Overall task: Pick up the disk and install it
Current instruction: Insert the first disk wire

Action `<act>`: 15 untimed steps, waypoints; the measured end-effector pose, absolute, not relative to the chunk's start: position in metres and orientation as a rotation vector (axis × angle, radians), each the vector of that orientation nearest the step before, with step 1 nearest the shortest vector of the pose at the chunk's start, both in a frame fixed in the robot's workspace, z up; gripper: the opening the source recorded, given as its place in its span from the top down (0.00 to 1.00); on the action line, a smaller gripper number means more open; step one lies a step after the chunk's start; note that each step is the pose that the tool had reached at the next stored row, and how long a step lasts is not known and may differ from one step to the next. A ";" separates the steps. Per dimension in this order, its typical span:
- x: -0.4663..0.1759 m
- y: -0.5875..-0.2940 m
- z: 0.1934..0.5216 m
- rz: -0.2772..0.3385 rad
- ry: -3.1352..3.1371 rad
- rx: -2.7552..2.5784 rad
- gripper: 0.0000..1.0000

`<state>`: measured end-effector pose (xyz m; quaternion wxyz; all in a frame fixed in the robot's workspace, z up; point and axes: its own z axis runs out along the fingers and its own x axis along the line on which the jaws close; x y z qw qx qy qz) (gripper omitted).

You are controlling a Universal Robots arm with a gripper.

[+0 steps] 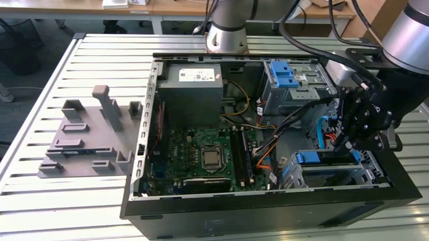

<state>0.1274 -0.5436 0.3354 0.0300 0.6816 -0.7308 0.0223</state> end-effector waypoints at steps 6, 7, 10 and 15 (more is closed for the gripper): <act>0.130 -0.544 0.335 0.067 -2.252 2.100 0.83; 0.130 -0.544 0.335 0.067 -2.252 2.101 0.83; 0.130 -0.545 0.335 0.067 -2.252 2.101 0.83; 0.130 -0.545 0.334 0.067 -2.252 2.101 0.83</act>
